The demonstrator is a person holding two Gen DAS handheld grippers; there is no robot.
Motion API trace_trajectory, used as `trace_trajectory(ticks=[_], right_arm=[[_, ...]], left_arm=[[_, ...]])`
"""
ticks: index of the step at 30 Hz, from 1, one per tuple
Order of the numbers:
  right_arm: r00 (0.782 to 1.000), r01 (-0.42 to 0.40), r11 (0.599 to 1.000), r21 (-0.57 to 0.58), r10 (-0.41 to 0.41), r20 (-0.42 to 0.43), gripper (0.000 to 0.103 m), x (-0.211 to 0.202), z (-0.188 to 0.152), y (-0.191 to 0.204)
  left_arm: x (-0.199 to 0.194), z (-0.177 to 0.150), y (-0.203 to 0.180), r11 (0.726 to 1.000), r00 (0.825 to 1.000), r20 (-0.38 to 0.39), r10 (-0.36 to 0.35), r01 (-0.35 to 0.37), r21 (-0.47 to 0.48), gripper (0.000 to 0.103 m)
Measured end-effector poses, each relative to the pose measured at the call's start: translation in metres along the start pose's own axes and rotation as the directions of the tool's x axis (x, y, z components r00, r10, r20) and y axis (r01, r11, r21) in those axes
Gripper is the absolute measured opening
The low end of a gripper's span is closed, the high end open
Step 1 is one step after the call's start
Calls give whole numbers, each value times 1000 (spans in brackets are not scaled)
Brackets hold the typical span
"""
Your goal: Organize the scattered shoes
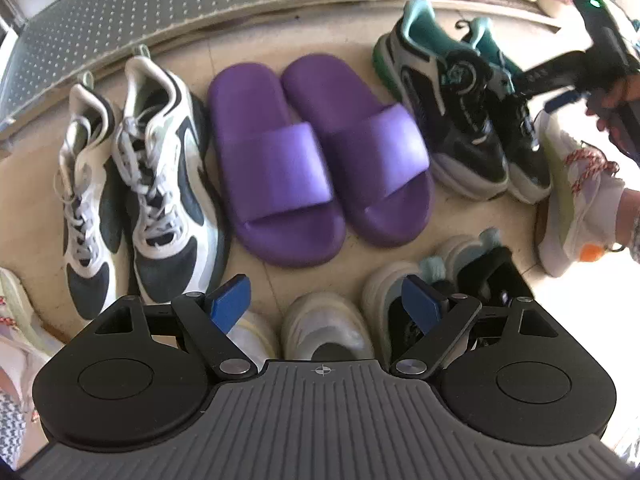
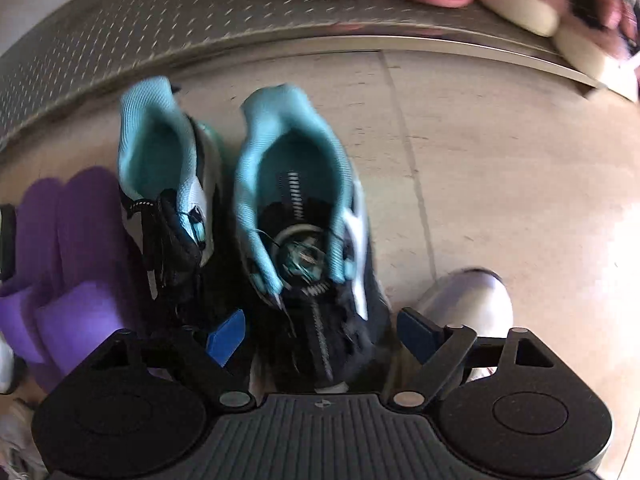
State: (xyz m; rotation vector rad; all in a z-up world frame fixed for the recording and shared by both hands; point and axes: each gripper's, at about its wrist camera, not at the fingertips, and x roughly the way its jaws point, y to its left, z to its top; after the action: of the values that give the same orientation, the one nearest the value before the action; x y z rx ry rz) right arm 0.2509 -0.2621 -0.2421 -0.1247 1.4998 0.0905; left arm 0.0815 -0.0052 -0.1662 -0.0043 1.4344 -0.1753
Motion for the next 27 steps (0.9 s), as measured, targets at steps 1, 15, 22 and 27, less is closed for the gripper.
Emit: trace_trajectory(ticks=[1, 15, 22, 27], right_arm=[[1000, 10, 1000, 22, -10, -8, 56, 7, 4, 2], [999, -28, 976, 214, 35, -30, 69, -8, 6, 7], [998, -32, 999, -3, 32, 60, 83, -106, -3, 67], [968, -124, 985, -124, 147, 204, 89, -188, -37, 101]], left_arm=[[0, -1, 1, 1000, 1000, -4, 4, -4, 1, 87], [-16, -11, 21, 996, 999, -13, 39, -40, -77, 87], [-76, -4, 41, 990, 986, 81, 143, -143, 0, 87], [-131, -7, 51, 983, 962, 205, 179, -184, 5, 87]])
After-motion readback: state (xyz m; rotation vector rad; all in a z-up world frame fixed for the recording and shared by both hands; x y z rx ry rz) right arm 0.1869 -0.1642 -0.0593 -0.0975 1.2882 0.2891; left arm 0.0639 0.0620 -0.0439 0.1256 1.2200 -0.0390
